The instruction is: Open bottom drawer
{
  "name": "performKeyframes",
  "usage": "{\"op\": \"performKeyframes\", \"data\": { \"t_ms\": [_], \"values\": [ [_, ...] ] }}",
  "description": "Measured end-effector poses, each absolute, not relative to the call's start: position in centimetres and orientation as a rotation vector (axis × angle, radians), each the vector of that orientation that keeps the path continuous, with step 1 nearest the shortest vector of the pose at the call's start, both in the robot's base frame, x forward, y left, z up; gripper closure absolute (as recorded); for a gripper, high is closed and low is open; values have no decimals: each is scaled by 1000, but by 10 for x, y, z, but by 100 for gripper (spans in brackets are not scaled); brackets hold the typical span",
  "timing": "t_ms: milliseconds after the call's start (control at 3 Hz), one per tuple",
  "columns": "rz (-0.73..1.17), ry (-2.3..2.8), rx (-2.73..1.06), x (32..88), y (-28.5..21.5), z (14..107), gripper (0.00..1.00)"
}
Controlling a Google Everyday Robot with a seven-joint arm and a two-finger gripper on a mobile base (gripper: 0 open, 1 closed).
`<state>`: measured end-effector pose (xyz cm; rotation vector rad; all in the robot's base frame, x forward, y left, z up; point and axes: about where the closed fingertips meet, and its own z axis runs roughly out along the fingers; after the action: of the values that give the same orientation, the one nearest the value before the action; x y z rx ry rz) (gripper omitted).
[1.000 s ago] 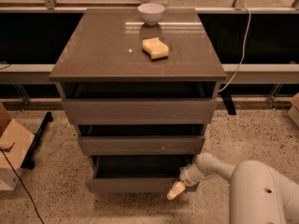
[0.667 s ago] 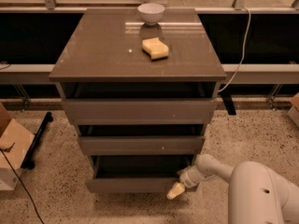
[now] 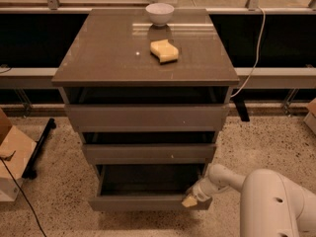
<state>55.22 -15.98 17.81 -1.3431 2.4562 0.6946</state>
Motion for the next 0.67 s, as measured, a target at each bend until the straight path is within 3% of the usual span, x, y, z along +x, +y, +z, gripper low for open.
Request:
{"op": "performKeyframes", "data": {
  "t_ms": [333, 667],
  "values": [
    [698, 2489, -1336, 536, -160, 175, 87],
    [684, 2611, -1267, 490, -166, 171, 79]
  ]
}}
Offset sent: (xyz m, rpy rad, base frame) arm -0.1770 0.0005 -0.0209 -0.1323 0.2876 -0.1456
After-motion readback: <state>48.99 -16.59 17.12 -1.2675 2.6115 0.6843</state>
